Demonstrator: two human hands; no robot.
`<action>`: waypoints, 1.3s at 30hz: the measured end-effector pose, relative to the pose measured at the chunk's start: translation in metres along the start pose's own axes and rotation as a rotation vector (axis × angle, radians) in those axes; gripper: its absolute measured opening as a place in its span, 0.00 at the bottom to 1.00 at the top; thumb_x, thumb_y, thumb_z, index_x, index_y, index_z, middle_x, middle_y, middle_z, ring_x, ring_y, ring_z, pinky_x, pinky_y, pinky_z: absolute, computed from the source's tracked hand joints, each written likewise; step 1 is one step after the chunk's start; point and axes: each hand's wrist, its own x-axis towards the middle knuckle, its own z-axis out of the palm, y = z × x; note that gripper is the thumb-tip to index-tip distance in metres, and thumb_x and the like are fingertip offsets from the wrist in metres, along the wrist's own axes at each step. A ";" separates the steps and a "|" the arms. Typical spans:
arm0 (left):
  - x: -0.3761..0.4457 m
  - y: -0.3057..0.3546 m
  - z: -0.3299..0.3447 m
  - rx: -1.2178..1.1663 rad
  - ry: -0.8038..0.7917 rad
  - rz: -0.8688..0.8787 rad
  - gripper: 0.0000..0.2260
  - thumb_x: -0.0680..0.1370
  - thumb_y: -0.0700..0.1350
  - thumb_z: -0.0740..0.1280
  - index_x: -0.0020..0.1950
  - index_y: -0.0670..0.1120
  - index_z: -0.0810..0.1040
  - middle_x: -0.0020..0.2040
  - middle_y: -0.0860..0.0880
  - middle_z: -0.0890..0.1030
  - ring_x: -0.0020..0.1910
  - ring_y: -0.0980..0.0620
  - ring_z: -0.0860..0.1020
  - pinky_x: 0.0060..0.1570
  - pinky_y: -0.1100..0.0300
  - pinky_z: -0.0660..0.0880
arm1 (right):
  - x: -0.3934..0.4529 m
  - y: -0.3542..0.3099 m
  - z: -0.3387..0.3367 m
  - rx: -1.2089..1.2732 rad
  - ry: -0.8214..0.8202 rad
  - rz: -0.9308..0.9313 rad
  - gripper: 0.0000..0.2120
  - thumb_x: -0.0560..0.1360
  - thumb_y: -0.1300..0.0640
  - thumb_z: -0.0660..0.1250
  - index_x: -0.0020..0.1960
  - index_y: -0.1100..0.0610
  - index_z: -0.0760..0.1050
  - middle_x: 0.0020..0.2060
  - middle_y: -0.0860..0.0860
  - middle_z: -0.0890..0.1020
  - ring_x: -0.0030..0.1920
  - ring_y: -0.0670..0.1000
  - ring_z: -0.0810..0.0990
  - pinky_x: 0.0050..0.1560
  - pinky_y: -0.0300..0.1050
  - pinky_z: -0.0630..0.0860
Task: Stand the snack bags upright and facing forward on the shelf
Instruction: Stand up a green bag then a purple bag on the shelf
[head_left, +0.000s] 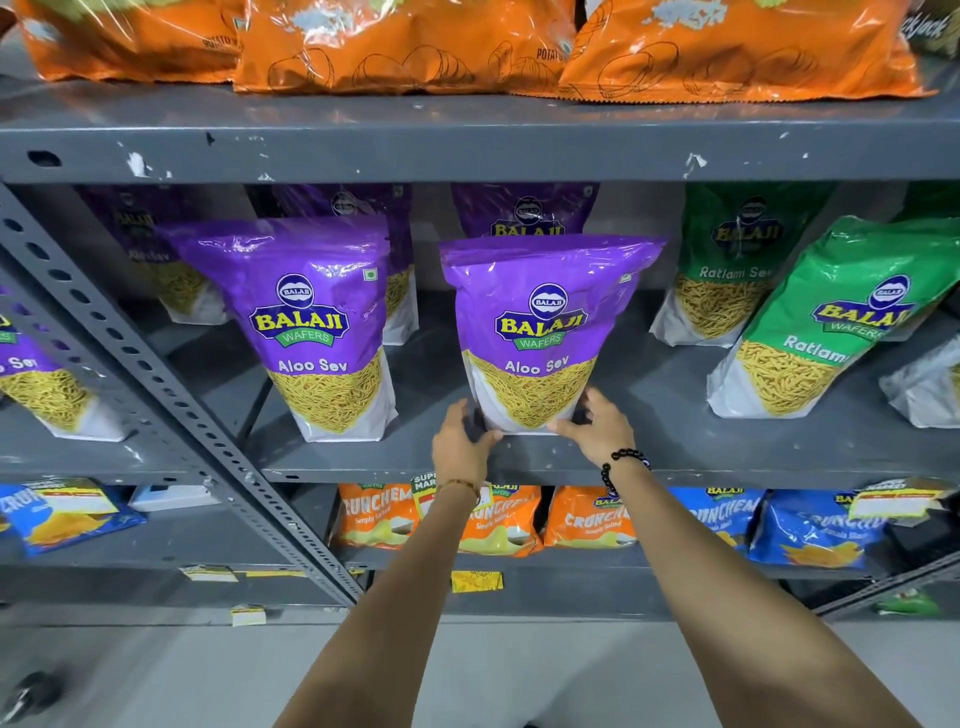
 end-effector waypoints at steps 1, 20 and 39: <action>-0.007 -0.005 -0.005 -0.065 0.127 -0.005 0.23 0.70 0.41 0.72 0.63 0.42 0.70 0.62 0.42 0.76 0.62 0.43 0.73 0.60 0.55 0.71 | 0.000 0.000 0.000 0.000 0.001 0.000 0.28 0.66 0.51 0.74 0.63 0.53 0.70 0.60 0.53 0.80 0.61 0.56 0.77 0.61 0.51 0.72; 0.050 -0.064 -0.098 0.147 0.520 -0.198 0.50 0.60 0.53 0.78 0.73 0.40 0.54 0.75 0.40 0.61 0.76 0.40 0.51 0.75 0.44 0.46 | 0.003 0.004 0.004 0.013 0.020 0.024 0.26 0.63 0.51 0.76 0.59 0.50 0.73 0.57 0.52 0.82 0.57 0.55 0.80 0.62 0.57 0.74; 0.052 -0.063 -0.098 0.152 0.475 -0.242 0.51 0.62 0.54 0.77 0.74 0.41 0.50 0.76 0.41 0.57 0.76 0.42 0.47 0.74 0.44 0.42 | 0.000 0.007 0.004 0.071 0.028 0.002 0.26 0.64 0.56 0.75 0.61 0.52 0.73 0.58 0.54 0.81 0.58 0.56 0.79 0.63 0.58 0.73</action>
